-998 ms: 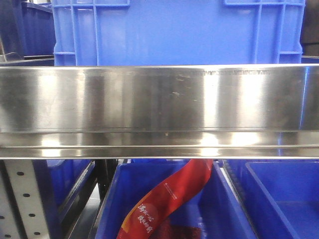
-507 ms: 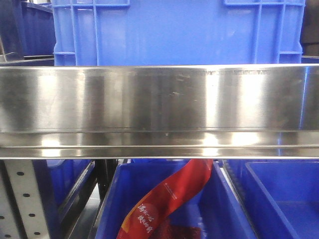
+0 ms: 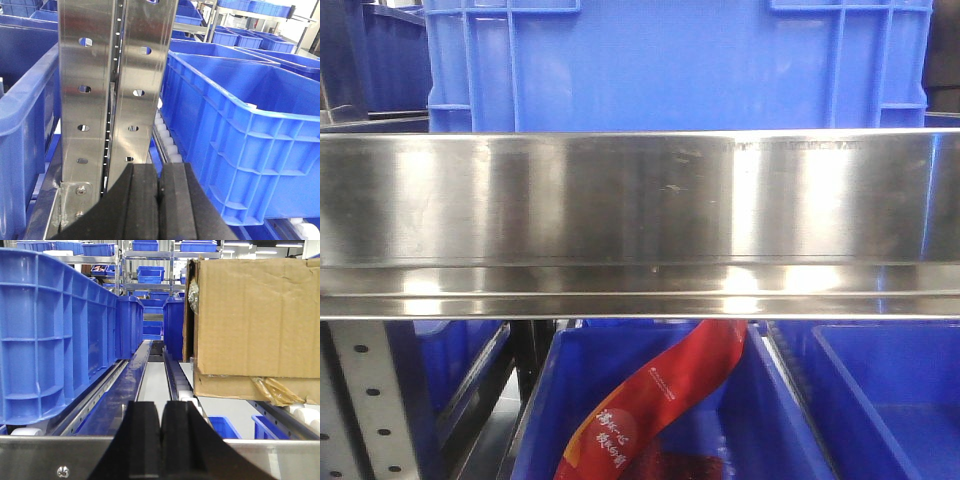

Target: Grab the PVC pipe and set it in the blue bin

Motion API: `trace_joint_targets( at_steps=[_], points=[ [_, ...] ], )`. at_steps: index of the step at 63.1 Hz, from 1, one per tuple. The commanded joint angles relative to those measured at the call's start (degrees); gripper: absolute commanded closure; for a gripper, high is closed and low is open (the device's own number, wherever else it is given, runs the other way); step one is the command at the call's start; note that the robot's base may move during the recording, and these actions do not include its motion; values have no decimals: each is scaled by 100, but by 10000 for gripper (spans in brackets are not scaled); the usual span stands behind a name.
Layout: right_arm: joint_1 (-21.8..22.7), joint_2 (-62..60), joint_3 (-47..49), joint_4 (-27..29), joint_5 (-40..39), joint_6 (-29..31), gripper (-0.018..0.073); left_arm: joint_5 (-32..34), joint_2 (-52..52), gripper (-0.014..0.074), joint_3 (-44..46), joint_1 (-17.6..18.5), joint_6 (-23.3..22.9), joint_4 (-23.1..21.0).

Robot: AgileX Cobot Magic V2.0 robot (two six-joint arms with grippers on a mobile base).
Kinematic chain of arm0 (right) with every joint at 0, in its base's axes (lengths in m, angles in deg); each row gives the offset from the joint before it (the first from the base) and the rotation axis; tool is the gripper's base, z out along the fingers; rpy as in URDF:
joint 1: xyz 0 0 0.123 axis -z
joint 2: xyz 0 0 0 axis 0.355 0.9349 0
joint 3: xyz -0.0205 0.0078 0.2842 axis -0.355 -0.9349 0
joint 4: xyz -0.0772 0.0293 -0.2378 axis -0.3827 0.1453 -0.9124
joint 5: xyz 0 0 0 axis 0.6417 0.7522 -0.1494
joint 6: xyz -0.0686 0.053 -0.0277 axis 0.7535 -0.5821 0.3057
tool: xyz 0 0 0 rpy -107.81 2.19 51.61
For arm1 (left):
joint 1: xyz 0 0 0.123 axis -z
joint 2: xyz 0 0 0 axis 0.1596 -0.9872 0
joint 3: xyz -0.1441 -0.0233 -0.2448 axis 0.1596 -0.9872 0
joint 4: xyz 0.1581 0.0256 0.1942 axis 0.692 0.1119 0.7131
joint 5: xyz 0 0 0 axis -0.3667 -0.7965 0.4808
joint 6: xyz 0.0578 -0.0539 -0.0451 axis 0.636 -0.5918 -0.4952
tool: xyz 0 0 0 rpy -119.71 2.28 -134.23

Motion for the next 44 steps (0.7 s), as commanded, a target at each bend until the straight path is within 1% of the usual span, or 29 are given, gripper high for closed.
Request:
trace_joint_targets(
  at_steps=[1,7,14,21,28,36,41,44],
  points=[
    [16,-16,-15,24,-46,-15,721,44,24,707,-3,-8,-38,63],
    [16,-16,-15,24,-46,-15,721,29,24,707,-3,-8,-38,74],
    [16,-16,-15,24,-46,-15,721,56,24,707,-3,-8,-38,299],
    [16,-16,-15,24,-46,-15,721,67,0,707,-3,-8,-38,341],
    [16,-16,-15,24,-46,-15,721,225,-12,707,-3,-8,-38,353],
    [16,-16,-15,24,-46,-15,721,625,-12,707,-3,-8,29,74],
    [16,-16,-15,24,-46,-15,721,1159,-12,707,-12,-8,258,-259],
    [16,-16,-15,24,-46,-15,721,1606,-12,707,-27,-8,441,-437]
  ],
)
